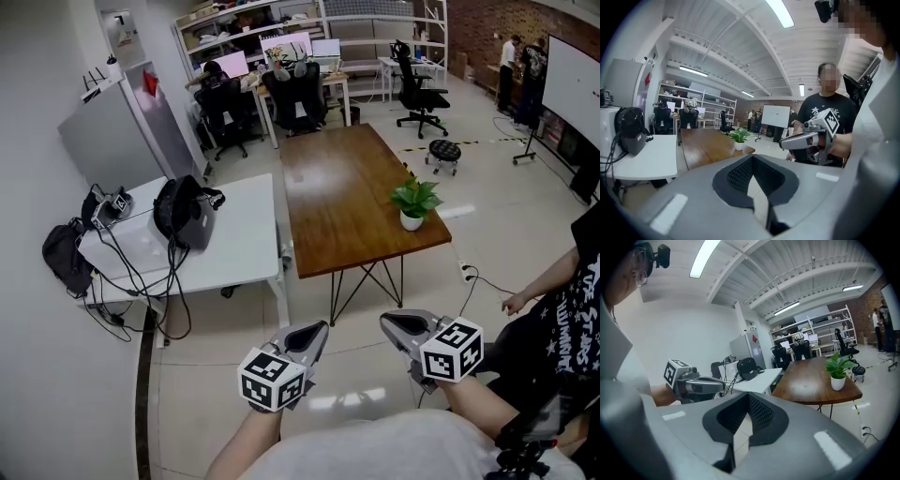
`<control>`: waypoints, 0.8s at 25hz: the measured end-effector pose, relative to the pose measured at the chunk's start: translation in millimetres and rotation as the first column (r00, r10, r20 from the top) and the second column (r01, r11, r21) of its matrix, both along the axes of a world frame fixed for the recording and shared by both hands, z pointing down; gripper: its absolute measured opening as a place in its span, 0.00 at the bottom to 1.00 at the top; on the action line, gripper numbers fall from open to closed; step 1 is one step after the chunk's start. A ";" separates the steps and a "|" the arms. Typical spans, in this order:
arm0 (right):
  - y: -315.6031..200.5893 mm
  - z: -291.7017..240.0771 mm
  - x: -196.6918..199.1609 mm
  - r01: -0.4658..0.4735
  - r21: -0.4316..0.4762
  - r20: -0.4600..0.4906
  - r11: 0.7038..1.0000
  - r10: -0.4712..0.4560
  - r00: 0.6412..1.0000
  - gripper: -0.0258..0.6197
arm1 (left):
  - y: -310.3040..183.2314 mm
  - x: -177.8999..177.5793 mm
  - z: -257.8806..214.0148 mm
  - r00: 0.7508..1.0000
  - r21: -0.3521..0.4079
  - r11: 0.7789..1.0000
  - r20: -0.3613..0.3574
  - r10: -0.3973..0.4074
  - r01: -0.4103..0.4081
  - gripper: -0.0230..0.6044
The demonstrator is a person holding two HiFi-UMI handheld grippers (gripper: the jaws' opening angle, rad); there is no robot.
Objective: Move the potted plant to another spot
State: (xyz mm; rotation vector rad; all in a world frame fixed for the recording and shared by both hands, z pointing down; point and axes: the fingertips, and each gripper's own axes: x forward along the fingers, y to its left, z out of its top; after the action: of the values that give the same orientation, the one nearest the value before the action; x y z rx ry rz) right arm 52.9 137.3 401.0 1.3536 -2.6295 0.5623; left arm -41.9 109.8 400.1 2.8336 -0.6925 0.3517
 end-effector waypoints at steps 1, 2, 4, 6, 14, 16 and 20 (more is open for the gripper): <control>1.2 -1.0 2.9 0.004 0.003 -0.001 1.000 -0.004 1.000 0.05 | 1.5 4.4 -0.8 1.000 0.002 1.000 0.000 0.000 0.000 0.03; 2.1 -2.3 5.8 0.008 0.007 -0.003 1.000 -0.008 1.000 0.05 | 3.1 8.4 -1.5 1.000 0.004 1.000 0.001 0.001 -0.001 0.03; 3.9 -5.8 11.2 0.012 0.014 -0.007 1.000 -0.012 1.000 0.05 | 6.9 15.2 -3.2 1.000 0.006 1.000 0.004 0.004 -0.004 0.03; 6.0 -7.8 15.3 0.016 0.019 -0.011 1.000 -0.015 1.000 0.05 | 11.4 20.1 -4.8 1.000 0.005 1.000 0.006 0.006 -0.006 0.03; 15.7 3.4 19.4 0.042 0.009 -0.027 0.999 -0.042 0.999 0.05 | 24.3 29.5 -1.4 1.000 -0.002 1.000 0.014 0.006 -0.006 0.03; 14.2 6.2 17.6 0.053 0.010 -0.028 0.999 -0.053 0.998 0.05 | 24.4 28.9 0.1 1.000 -0.004 1.000 0.013 0.001 -0.001 0.03; 2.3 8.9 8.4 0.108 0.015 -0.048 0.994 -0.107 0.993 0.05 | 18.8 20.7 0.3 0.999 -0.002 0.999 -0.003 -0.046 0.046 0.03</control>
State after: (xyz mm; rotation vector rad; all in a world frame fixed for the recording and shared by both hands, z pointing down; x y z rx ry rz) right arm 61.2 139.6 409.8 1.2050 -2.6563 0.4874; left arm -21.2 128.6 400.4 2.8104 -0.7548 0.3400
